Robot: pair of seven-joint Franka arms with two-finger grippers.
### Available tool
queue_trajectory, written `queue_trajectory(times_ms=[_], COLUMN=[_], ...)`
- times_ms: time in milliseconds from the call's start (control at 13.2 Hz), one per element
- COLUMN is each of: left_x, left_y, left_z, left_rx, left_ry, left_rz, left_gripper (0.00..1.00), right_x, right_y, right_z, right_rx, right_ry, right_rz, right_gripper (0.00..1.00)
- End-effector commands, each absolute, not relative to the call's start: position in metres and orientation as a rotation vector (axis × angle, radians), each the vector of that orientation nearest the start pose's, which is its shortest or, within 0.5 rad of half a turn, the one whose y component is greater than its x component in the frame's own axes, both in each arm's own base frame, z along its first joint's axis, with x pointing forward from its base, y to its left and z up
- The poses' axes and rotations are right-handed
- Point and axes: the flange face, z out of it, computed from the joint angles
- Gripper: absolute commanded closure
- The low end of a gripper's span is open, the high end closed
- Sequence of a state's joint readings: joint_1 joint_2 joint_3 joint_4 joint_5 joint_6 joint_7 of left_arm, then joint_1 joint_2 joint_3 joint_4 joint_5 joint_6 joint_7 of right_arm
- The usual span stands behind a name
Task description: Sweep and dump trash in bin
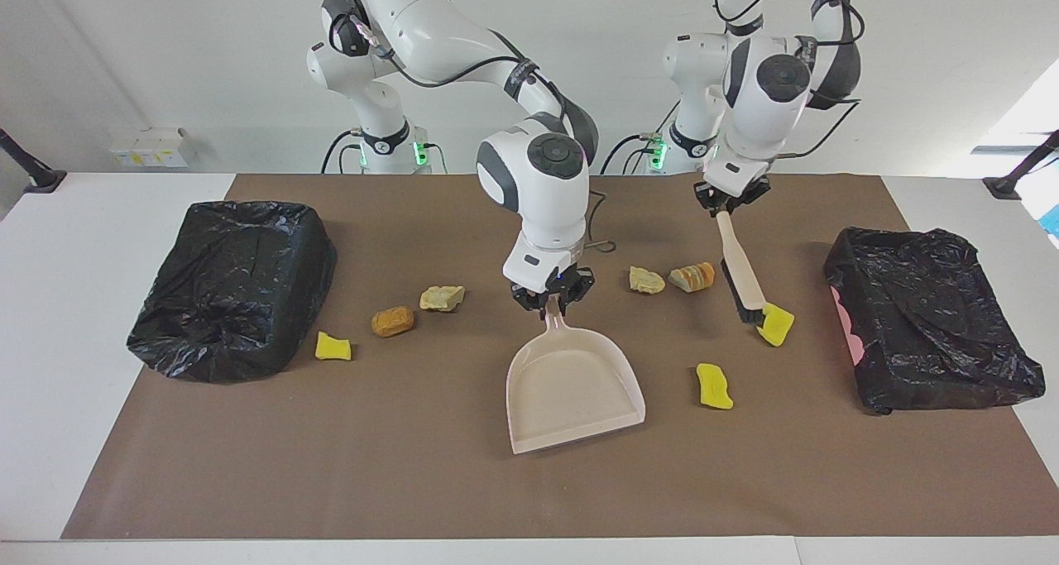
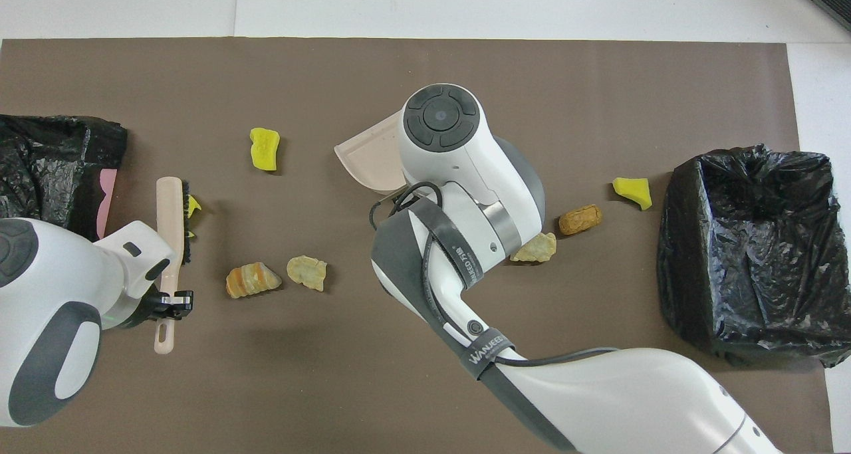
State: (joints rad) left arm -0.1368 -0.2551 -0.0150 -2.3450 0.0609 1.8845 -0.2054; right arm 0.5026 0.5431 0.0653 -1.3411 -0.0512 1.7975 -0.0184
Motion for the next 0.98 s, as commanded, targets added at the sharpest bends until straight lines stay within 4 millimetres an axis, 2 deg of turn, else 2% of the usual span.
queue_trajectory(times_ms=[0, 75, 226, 377, 604, 755, 906], left_x=[0.405, 0.396, 0.372, 0.361, 0.339, 0.333, 0.331], left_y=[-0.058, -0.058, -0.055, -0.059, -0.082, -0.091, -0.109], left_z=[0.408, 0.406, 0.399, 0.395, 0.363, 0.358, 0.360], left_rx=[-3.000, -2.993, -2.977, -2.965, -2.904, -2.911, -2.947], left_ry=[-0.081, -0.091, -0.206, -0.255, -0.381, -0.471, -0.510], left_rz=[0.314, 0.330, 0.325, 0.336, 0.388, 0.421, 0.438], left_gripper=[1.00, 1.00, 1.00, 1.00, 1.00, 1.00, 1.00], right_x=[0.576, 0.572, 0.561, 0.550, 0.548, 0.543, 0.534], right_y=[0.364, 0.363, 0.355, 0.353, 0.346, 0.342, 0.346], right_z=[0.410, 0.412, 0.401, 0.393, 0.381, 0.376, 0.376], right_rx=[-2.846, -2.789, -2.655, -2.533, -2.275, -2.200, -2.186], right_ry=[-1.320, -1.429, -1.645, -1.814, -2.119, -2.212, -2.236], right_rz=[0.201, 0.206, 0.243, 0.248, 0.187, 0.161, 0.174], right_gripper=[1.00, 1.00, 1.00, 1.00, 1.00, 1.00, 1.00])
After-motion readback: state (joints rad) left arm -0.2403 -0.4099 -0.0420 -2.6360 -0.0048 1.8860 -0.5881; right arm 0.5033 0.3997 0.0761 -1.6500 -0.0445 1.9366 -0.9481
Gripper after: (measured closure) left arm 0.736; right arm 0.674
